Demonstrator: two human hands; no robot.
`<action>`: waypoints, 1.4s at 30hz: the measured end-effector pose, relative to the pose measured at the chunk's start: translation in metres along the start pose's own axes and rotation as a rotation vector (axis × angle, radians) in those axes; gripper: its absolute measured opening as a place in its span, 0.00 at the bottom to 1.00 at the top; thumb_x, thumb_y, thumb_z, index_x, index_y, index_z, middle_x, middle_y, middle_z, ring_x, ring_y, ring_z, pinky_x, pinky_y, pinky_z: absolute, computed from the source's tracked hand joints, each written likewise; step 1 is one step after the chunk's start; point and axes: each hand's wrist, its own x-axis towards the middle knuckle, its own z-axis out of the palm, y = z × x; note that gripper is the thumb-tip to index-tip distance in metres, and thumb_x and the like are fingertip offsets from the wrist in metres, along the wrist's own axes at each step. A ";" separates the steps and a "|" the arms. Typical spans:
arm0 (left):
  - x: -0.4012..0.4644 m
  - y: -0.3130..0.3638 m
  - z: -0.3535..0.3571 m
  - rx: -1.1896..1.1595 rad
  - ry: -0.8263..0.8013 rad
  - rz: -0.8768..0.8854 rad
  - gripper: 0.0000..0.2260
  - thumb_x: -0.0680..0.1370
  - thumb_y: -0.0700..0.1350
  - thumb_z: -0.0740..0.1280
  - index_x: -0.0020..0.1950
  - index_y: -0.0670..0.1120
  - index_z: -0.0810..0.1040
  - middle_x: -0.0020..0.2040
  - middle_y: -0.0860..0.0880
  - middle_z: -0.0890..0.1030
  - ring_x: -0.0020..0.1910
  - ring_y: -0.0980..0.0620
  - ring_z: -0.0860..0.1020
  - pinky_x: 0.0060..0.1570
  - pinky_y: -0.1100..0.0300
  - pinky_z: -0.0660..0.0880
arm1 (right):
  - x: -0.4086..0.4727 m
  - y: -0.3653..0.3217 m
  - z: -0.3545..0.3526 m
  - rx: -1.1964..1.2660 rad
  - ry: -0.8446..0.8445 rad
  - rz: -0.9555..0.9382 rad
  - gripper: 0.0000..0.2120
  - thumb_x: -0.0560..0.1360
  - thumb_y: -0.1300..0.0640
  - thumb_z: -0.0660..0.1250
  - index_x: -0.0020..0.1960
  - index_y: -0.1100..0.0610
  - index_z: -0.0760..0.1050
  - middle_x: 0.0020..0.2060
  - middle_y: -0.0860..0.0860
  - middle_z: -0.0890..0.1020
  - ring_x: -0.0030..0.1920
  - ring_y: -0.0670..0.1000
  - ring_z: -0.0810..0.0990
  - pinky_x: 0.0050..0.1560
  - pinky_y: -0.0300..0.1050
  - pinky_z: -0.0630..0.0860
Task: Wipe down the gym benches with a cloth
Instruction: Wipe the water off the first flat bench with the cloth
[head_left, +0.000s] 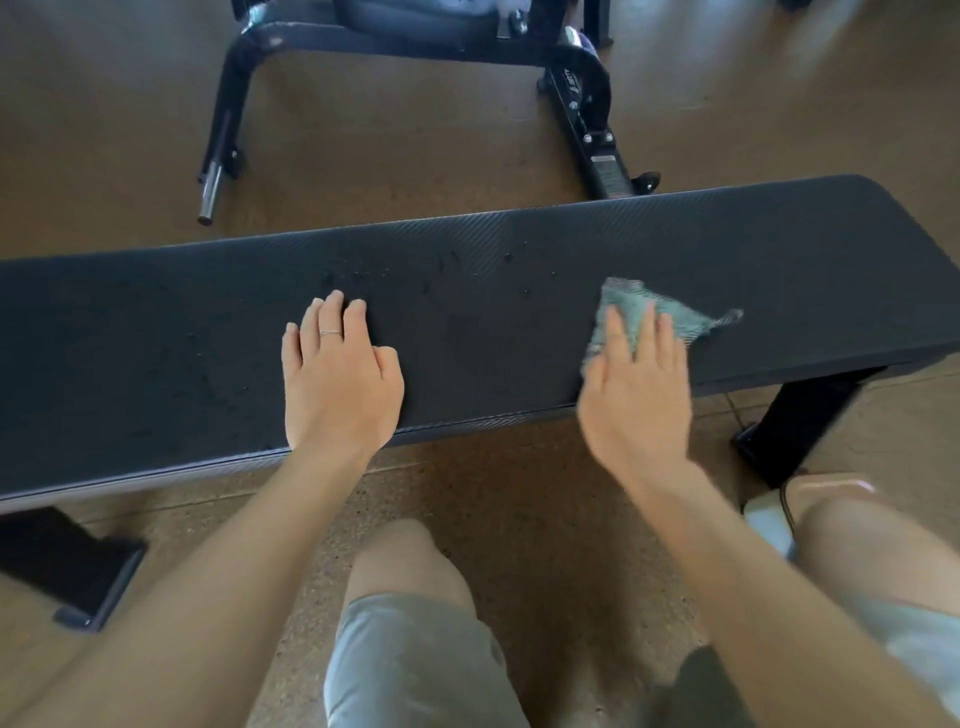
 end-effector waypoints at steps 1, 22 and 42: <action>0.000 0.000 0.001 0.006 0.001 0.003 0.24 0.84 0.48 0.53 0.80 0.43 0.64 0.82 0.42 0.63 0.82 0.42 0.58 0.82 0.43 0.51 | -0.006 -0.023 0.007 0.011 0.012 -0.040 0.30 0.83 0.46 0.38 0.83 0.53 0.50 0.82 0.59 0.51 0.83 0.58 0.47 0.81 0.56 0.47; -0.002 0.000 -0.002 0.033 0.007 0.000 0.24 0.84 0.48 0.54 0.80 0.44 0.64 0.81 0.43 0.63 0.82 0.44 0.58 0.82 0.45 0.51 | -0.038 -0.070 0.038 0.054 0.076 -0.560 0.24 0.87 0.47 0.50 0.79 0.55 0.64 0.78 0.57 0.67 0.80 0.56 0.62 0.80 0.51 0.56; 0.000 0.000 -0.001 0.028 0.030 0.001 0.28 0.80 0.52 0.49 0.78 0.43 0.68 0.80 0.42 0.67 0.80 0.42 0.62 0.81 0.45 0.54 | 0.042 -0.011 0.001 -0.049 -0.049 -0.132 0.29 0.84 0.46 0.37 0.83 0.54 0.48 0.82 0.58 0.51 0.83 0.55 0.47 0.82 0.51 0.44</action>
